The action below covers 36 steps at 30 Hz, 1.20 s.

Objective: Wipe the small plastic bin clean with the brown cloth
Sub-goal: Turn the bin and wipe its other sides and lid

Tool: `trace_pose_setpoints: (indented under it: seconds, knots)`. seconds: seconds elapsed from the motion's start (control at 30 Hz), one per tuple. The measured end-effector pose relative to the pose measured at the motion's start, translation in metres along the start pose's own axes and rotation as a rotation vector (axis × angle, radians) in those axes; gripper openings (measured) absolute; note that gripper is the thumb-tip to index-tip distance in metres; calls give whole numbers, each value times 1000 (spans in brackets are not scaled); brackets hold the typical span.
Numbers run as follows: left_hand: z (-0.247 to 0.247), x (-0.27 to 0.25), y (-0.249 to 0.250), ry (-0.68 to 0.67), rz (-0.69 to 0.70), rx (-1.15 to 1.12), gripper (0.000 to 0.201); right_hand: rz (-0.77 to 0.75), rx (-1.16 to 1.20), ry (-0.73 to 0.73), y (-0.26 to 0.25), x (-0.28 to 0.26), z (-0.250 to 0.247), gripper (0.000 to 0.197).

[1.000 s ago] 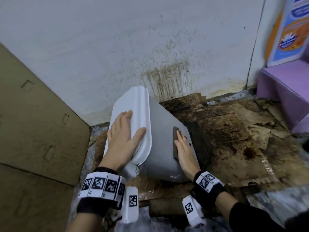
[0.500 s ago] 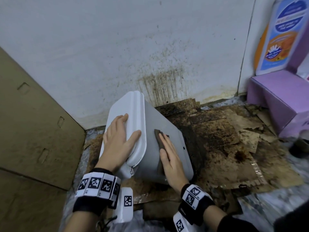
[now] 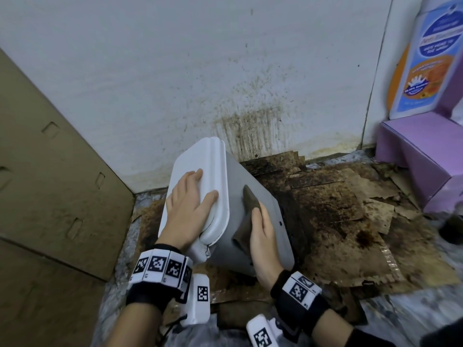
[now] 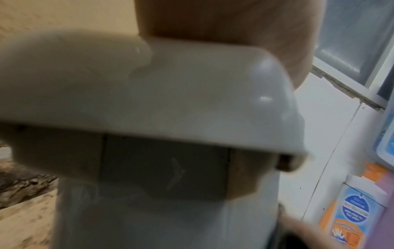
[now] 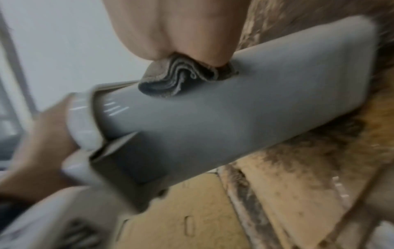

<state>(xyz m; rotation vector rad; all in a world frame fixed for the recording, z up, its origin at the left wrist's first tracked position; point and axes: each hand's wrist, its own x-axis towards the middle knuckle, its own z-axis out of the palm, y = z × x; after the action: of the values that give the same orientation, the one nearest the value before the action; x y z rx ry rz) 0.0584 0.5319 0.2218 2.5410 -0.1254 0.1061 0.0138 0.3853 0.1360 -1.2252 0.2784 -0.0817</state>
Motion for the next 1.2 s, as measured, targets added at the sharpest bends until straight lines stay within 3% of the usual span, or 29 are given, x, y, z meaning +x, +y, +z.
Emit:
trace_pose_setpoints:
  seconds: [0.07, 0.13, 0.27, 0.47, 0.7, 0.97, 1.2]
  knots:
    - [1, 0, 0, -1, 1, -7, 68, -47, 59, -62, -16, -7, 15, 29]
    - [2, 0, -1, 4, 9, -9, 60, -125, 43, -131, -23, -15, 24, 36]
    - [1, -1, -3, -7, 5, -5, 55, -260, -129, -254, -18, -24, 31, 47]
    - [-3, -3, -4, -15, -15, -6, 52, -105, -15, -319, -28, 1, 29, 45]
    - [6, -1, 10, -3, 30, 49, 52, -74, -22, -272, -32, 3, 20, 45]
    - [9, 1, 18, -7, 35, 62, 52, -288, -200, -145, -21, -36, 32, 47]
    - [25, 5, 26, -61, 118, 246, 58, -126, -135, -186, -38, -4, 7, 43]
